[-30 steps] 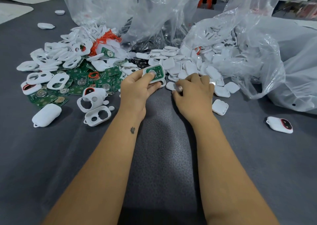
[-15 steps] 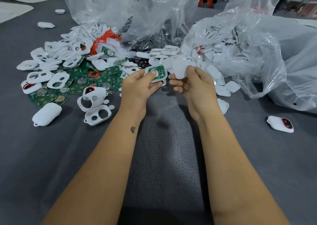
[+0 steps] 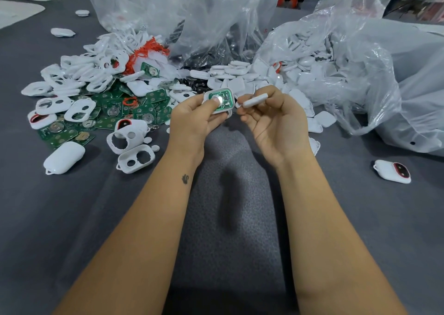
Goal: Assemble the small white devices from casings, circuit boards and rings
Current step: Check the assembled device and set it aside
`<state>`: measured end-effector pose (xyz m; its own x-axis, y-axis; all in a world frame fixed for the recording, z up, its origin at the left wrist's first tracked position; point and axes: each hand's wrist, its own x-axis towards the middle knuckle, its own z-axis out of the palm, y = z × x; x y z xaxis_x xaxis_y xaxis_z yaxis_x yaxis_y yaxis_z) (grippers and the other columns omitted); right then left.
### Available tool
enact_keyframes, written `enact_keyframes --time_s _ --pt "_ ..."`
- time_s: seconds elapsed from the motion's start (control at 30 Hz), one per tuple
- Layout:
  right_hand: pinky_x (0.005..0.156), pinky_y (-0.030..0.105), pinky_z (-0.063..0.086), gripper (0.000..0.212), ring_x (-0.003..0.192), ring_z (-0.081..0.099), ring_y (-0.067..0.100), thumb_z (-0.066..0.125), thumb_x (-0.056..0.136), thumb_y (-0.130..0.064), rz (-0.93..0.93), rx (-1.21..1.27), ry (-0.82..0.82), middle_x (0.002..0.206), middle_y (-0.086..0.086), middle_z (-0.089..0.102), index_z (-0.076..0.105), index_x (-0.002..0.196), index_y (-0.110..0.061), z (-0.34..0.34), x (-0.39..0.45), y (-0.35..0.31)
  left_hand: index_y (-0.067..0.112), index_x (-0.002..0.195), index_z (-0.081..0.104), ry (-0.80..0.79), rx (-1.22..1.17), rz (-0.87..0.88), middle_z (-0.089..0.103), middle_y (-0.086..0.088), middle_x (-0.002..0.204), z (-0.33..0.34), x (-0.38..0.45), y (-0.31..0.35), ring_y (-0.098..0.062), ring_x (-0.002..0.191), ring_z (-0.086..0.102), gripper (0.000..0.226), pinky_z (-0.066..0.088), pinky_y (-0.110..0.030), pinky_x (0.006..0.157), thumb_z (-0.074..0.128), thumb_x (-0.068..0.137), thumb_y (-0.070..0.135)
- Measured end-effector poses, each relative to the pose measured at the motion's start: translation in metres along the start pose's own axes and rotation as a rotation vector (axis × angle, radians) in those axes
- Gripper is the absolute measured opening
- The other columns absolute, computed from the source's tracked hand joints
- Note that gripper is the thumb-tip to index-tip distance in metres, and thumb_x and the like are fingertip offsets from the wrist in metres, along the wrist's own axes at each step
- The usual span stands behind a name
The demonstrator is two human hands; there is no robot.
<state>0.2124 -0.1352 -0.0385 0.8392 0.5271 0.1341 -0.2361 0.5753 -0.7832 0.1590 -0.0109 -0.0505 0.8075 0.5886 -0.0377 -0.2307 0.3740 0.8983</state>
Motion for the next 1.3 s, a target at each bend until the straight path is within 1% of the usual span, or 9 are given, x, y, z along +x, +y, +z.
enact_keyframes --time_s 0.17,0.3,0.37,0.47,0.57,0.73,0.9,1.13,1.3 --pt "0.057 0.024 0.047 0.014 0.062 0.057 0.023 0.042 0.076 -0.006 0.017 -0.020 0.018 0.072 0.015 0.062 0.056 0.073 -0.007 -0.0001 0.0001 -0.0007 0.007 0.091 0.069 -0.015 0.005 0.004 0.076 0.000 0.077 -0.0009 -0.0003 0.0004 -0.012 0.073 0.072 0.012 0.056 -0.019 0.066 0.060 0.092 -0.001" --pt "0.055 0.021 0.040 0.022 0.057 0.051 0.014 0.037 0.098 -0.002 -0.013 -0.144 0.107 0.069 0.004 0.061 0.058 0.094 -0.005 0.0011 0.0037 0.0018 0.005 0.098 0.068 -0.028 0.024 -0.004 0.075 -0.004 0.083 -0.0018 0.0012 -0.0008 -0.014 0.077 0.073 0.010 0.056 -0.020 0.068 0.062 0.091 0.000" --pt "0.054 0.020 0.041 0.019 0.059 0.049 0.012 0.044 0.098 0.003 -0.039 -0.213 0.162 0.073 0.005 0.059 0.059 0.108 -0.004 0.0034 0.0042 0.0037 0.008 0.097 0.069 -0.046 0.069 0.002 0.074 -0.005 0.086 -0.0019 0.0014 -0.0020 -0.014 0.080 0.072 0.011 0.056 -0.021 0.070 0.063 0.091 0.002" --pt "0.059 0.020 0.042 0.029 0.063 0.050 0.011 0.050 0.095 0.006 -0.057 -0.311 0.183 0.082 0.010 0.056 0.055 0.122 0.000 0.0045 0.0035 0.0049 0.010 0.096 0.071 -0.083 0.125 0.007 0.073 -0.003 0.086 -0.0020 0.0008 -0.0024 -0.011 0.078 0.070 0.011 0.057 -0.024 0.074 0.063 0.091 0.004" --pt "0.062 0.021 0.040 0.027 0.063 0.049 0.011 0.051 0.093 0.007 -0.077 -0.373 0.139 0.088 0.014 0.053 0.061 0.117 -0.001 0.0045 0.0021 0.0039 0.009 0.094 0.070 -0.115 0.113 -0.015 0.073 0.000 0.080 -0.0020 0.0002 -0.0011 -0.007 0.070 0.068 0.011 0.057 -0.023 0.073 0.062 0.091 0.002" --pt "0.060 0.019 0.036 0.025 0.062 0.043 0.009 0.048 0.096 0.004 -0.094 -0.358 0.161 0.084 0.004 0.059 0.067 0.105 -0.010 0.0033 0.0030 0.0042 0.008 0.090 0.069 -0.137 0.089 -0.065 0.074 0.001 0.077 -0.0013 0.0002 0.0007 -0.008 0.073 0.070 0.010 0.056 -0.019 0.068 0.061 0.092 0.002" --pt "0.057 0.019 0.036 0.023 0.061 0.042 0.009 0.048 0.097 0.001 -0.111 -0.316 0.202 0.081 0.005 0.054 0.066 0.109 -0.008 0.0000 0.0062 0.0051 0.008 0.091 0.069 -0.140 0.081 -0.089 0.075 0.000 0.078 -0.0014 0.0007 0.0021 -0.010 0.075 0.072 0.008 0.056 -0.019 0.066 0.062 0.091 0.004" --pt "0.056 0.020 0.036 0.022 0.060 0.043 0.011 0.046 0.097 0.003 -0.093 -0.156 0.222 0.084 0.008 0.058 0.065 0.104 -0.005 -0.0019 0.0075 0.0024 0.006 0.095 0.066 -0.120 0.064 -0.118 0.075 -0.001 0.075 0.0009 0.0005 0.0026 -0.012 0.068 0.072 0.008 0.056 -0.017 0.061 0.061 0.091 0.001" --pt "0.056 0.020 0.037 0.023 0.060 0.044 0.010 0.047 0.097 0.003 -0.097 -0.263 0.217 0.082 0.007 0.059 0.066 0.103 -0.007 -0.0006 0.0057 0.0035 0.003 0.099 0.065 -0.099 0.042 -0.134 0.075 -0.008 0.082 0.0005 0.0023 0.0023 -0.019 0.075 0.074 0.009 0.058 -0.023 0.064 0.059 0.094 0.007"
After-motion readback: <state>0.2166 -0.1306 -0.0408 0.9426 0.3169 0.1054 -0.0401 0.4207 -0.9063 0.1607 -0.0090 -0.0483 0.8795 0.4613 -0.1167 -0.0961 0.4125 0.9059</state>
